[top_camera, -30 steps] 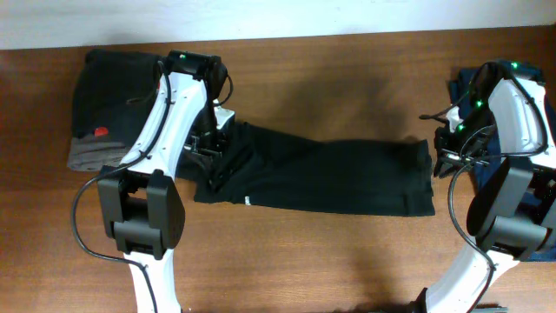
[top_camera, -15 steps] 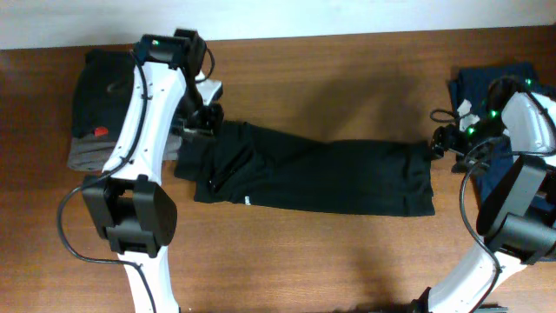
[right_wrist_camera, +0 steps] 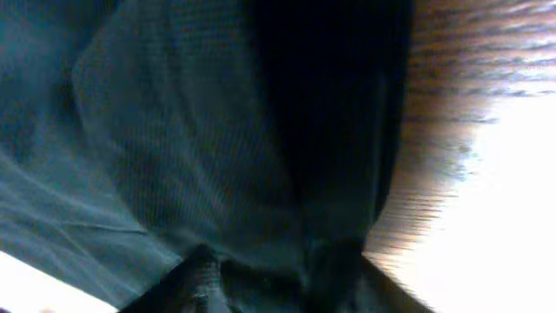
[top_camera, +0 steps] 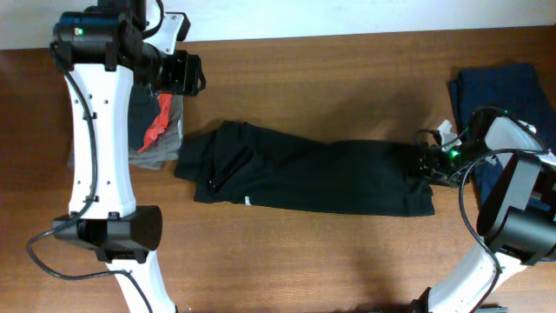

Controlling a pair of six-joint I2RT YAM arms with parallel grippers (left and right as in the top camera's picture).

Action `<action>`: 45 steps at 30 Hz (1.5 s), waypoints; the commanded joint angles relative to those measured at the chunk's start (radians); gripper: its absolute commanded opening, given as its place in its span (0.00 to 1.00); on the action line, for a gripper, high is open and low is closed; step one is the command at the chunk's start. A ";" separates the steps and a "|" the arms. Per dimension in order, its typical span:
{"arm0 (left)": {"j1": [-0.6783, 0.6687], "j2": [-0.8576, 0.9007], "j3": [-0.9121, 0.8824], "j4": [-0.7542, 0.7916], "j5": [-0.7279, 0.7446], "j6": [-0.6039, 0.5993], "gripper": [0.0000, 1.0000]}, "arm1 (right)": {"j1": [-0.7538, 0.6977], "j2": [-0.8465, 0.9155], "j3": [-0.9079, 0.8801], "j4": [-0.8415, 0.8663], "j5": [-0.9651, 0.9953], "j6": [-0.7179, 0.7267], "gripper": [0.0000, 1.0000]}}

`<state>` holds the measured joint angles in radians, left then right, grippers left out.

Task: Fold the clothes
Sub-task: 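Fold the polo's right end leftward with the right gripper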

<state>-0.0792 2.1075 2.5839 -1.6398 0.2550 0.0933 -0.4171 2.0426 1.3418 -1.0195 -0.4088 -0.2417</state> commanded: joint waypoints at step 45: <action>0.030 -0.014 0.013 -0.048 0.012 0.035 0.70 | 0.652 -0.139 0.185 0.019 0.080 0.324 0.38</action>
<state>-0.0528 2.1075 2.5839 -1.6867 0.2554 0.1120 0.2543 1.9533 1.4853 -0.9920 -0.3130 0.1051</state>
